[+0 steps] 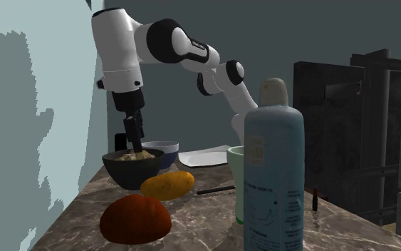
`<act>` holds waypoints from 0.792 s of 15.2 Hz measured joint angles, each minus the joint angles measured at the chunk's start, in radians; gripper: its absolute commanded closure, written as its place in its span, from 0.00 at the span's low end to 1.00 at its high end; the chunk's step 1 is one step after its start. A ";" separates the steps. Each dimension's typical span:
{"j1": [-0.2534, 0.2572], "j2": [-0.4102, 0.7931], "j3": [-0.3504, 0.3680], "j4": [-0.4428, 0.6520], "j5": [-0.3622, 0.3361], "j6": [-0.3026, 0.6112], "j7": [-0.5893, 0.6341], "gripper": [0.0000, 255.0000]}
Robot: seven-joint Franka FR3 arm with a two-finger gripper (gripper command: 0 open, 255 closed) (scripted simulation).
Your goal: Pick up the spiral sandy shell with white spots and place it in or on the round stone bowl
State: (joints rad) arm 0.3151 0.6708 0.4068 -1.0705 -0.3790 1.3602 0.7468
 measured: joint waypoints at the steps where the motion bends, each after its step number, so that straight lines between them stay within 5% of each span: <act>1: 0.000 0.000 0.000 0.000 0.000 0.000 0.000 0.00; 7: 0.116 0.170 -0.036 0.419 -0.043 -0.229 -0.055 0.00; 12: 0.131 0.193 -0.042 0.473 -0.047 -0.257 -0.063 0.00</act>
